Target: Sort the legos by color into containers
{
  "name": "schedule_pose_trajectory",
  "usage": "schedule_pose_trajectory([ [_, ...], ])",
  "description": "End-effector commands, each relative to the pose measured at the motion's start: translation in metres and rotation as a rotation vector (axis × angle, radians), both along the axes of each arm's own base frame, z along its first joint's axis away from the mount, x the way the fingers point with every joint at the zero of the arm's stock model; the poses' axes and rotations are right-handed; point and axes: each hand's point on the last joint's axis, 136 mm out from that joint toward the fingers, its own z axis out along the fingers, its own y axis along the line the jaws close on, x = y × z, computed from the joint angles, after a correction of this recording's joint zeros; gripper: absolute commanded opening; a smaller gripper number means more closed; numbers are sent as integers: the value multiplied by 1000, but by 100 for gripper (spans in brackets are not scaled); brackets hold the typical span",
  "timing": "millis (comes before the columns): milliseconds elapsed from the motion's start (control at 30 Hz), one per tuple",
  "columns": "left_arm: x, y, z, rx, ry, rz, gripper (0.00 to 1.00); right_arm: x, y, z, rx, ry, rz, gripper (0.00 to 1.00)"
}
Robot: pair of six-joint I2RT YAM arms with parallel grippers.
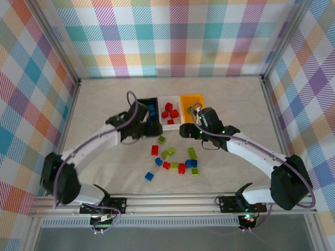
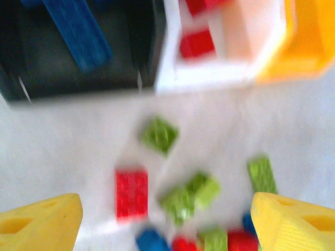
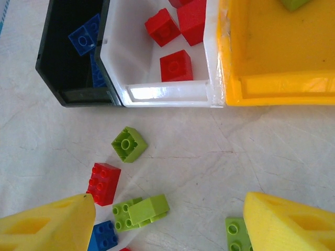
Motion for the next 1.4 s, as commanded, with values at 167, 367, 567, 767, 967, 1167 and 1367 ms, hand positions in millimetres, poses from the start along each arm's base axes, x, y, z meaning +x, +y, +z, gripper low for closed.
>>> schedule_pose_trajectory([
  [167, -112, 20, -71, 38, 180, -61, 83, 1, -1, -8, 27, 12, -13, 75],
  [367, -135, 3, -83, 32, 157, -146, 80, 2, -1, -11, 32, 22, -18, 75],
  [567, -140, 6, -107, 153, 185, -164, 74, 0, -3, -10, 26, 23, -20, 75],
  [767, -143, 17, -120, 236, 186, -167, 65, 0, -4, -11, 32, 27, -25, 75],
  [967, -145, 20, -127, 297, 189, -203, 52, 1, -4, -9, 43, 27, -27, 75],
  [1167, -145, 20, -130, 334, 196, -237, 44, 0, -5, -12, 48, 36, -28, 75],
  [1367, -139, 22, -118, 347, 166, -218, 37, 1, -5, -10, 48, 35, -27, 76],
])
